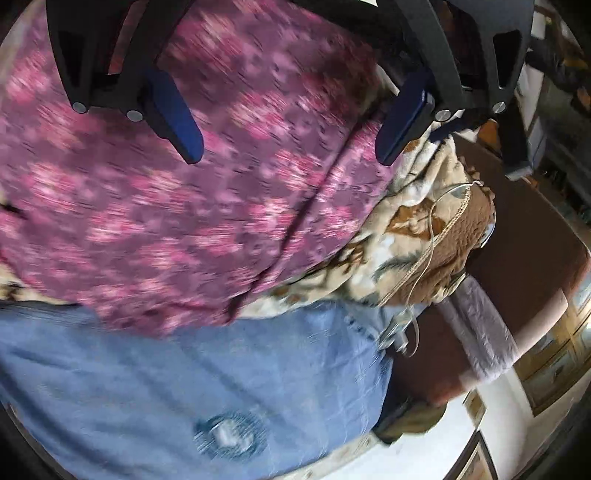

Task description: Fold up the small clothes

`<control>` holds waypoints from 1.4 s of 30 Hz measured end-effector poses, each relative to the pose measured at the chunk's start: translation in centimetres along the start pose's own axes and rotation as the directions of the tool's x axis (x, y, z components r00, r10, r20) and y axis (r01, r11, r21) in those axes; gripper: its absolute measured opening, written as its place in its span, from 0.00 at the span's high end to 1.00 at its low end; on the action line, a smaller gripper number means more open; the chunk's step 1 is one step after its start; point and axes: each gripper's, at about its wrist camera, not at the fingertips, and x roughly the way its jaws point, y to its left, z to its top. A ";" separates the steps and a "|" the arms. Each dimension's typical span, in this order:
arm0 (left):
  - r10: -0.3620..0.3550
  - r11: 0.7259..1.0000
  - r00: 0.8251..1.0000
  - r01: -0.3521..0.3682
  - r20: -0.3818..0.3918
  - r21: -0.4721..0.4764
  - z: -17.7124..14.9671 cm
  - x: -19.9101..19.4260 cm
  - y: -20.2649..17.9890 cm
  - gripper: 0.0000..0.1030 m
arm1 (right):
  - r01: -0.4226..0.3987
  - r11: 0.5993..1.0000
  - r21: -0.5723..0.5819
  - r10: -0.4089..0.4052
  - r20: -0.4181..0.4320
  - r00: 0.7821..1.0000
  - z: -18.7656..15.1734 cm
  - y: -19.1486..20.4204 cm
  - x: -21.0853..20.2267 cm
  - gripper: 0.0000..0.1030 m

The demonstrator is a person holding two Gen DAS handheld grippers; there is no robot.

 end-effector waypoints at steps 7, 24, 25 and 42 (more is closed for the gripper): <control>0.023 0.998 0.996 -0.018 -0.081 0.057 -0.3 3.4 -0.7 0.33 | -0.103 0.994 0.045 0.109 -0.176 0.978 2.6 0.2 10.0 0.28; -0.381 0.897 0.919 0.394 0.102 -0.200 1.6 -4.8 5.3 0.93 | -0.217 0.975 0.044 0.221 -0.277 0.935 5.3 3.5 12.3 0.97; -0.400 0.893 0.910 0.414 0.111 -0.176 2.0 -6.0 4.8 0.93 | -0.230 0.972 0.043 0.233 -0.264 0.936 5.9 3.5 11.1 0.97; -0.610 0.759 0.734 0.649 -0.299 0.045 -1.0 -0.3 -13.6 0.91 | -0.037 0.990 0.137 0.073 -0.267 0.961 -0.8 -15.2 4.7 0.91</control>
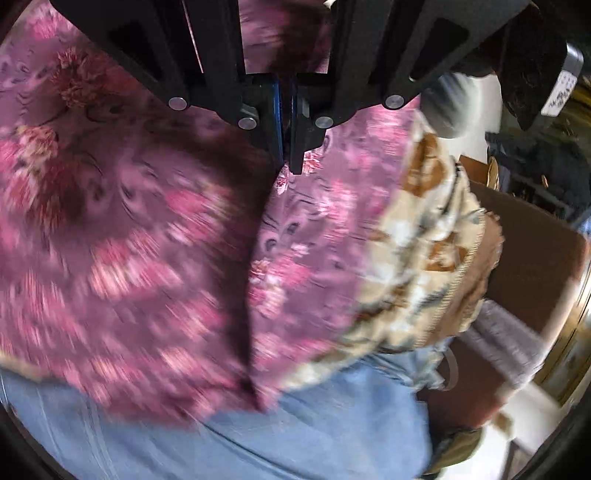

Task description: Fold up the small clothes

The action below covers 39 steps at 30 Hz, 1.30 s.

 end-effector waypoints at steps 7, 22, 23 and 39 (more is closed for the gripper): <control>0.081 0.995 0.973 -0.064 0.217 -0.081 -1.0 -9.7 3.8 0.28 | -0.112 0.990 0.083 0.099 0.152 0.983 -4.1 -1.1 -4.7 0.29; 0.135 0.930 0.965 -0.045 0.224 -0.365 7.4 -7.4 12.8 0.28 | 0.048 0.995 0.083 -0.060 0.156 0.986 -12.9 2.6 -6.4 0.93; 0.126 0.919 0.967 -0.031 0.219 -0.393 8.1 -6.7 13.4 0.28 | 0.075 0.994 0.082 -0.088 0.158 0.984 -13.0 2.4 -6.8 0.93; -0.114 0.750 0.967 0.234 0.229 -0.618 13.9 -0.5 21.7 0.58 | -0.045 0.998 -0.035 0.051 0.164 0.985 5.1 2.3 -4.4 0.28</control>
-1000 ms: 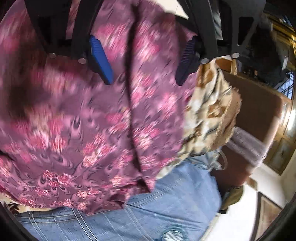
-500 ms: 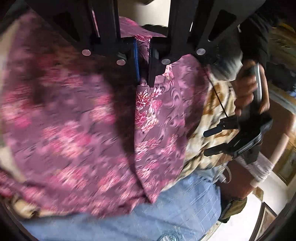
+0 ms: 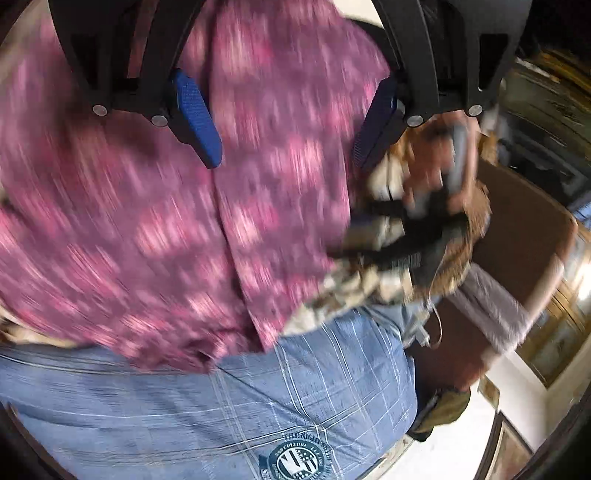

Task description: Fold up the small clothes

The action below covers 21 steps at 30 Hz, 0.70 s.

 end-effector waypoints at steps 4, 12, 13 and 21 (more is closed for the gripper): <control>-0.034 0.999 0.999 0.034 -0.003 -0.041 -0.3 0.2 0.3 0.77 | -0.005 0.997 0.082 0.011 -0.069 0.998 6.7 -2.3 7.3 0.40; -0.118 0.991 0.992 0.120 0.034 -0.063 -0.4 -2.0 0.6 0.84 | 0.094 0.988 0.120 -0.081 -0.113 0.990 10.9 -3.7 14.1 0.94; -0.129 0.990 0.990 0.132 0.049 -0.053 -0.5 -2.3 0.4 0.84 | 0.108 0.991 0.084 -0.101 -0.084 0.991 11.0 -2.8 13.3 0.94; -0.041 0.997 0.995 0.047 0.095 -0.066 -0.4 -1.6 0.9 0.96 | 0.195 0.980 0.029 -0.190 -0.112 0.975 11.9 -2.6 14.5 0.97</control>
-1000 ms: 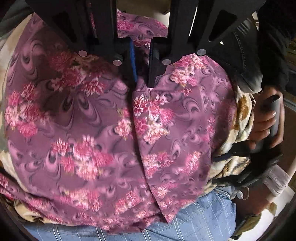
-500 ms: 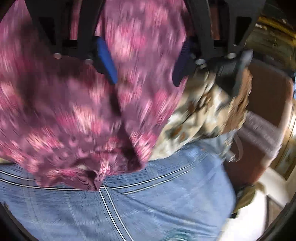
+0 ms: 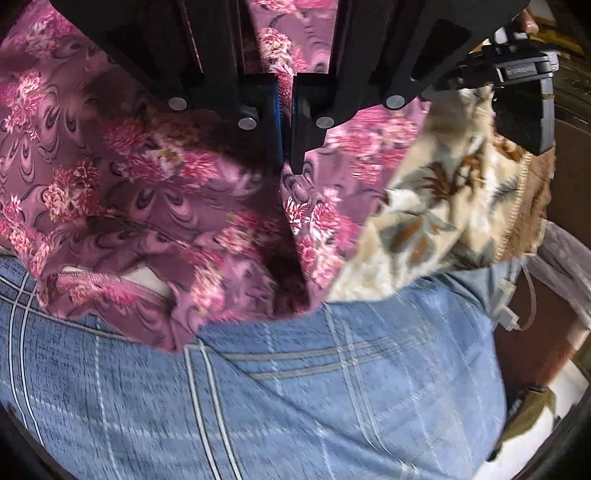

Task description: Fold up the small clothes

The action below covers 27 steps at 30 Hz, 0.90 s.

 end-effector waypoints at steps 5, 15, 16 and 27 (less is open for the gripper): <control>0.017 0.996 0.995 -0.025 0.098 0.082 -0.8 -3.2 -2.2 0.97 | -0.011 1.000 0.020 0.009 0.064 0.998 0.1 0.3 -2.0 0.98; 0.181 0.983 0.979 -0.184 0.093 0.016 0.9 -2.2 -0.3 0.94 | 0.018 0.999 0.041 -0.018 -0.004 1.000 -1.1 1.5 -0.1 0.91; 0.201 0.978 0.970 -0.208 0.136 0.035 0.9 -3.1 -0.9 0.93 | -0.014 0.998 0.059 0.013 0.028 1.000 -1.6 1.6 -1.7 0.89; 0.284 0.782 0.836 -0.485 0.469 0.391 -7.2 -8.1 -10.3 0.47 | 0.026 0.999 0.037 -0.039 0.423 0.905 -18.1 1.6 -22.7 0.31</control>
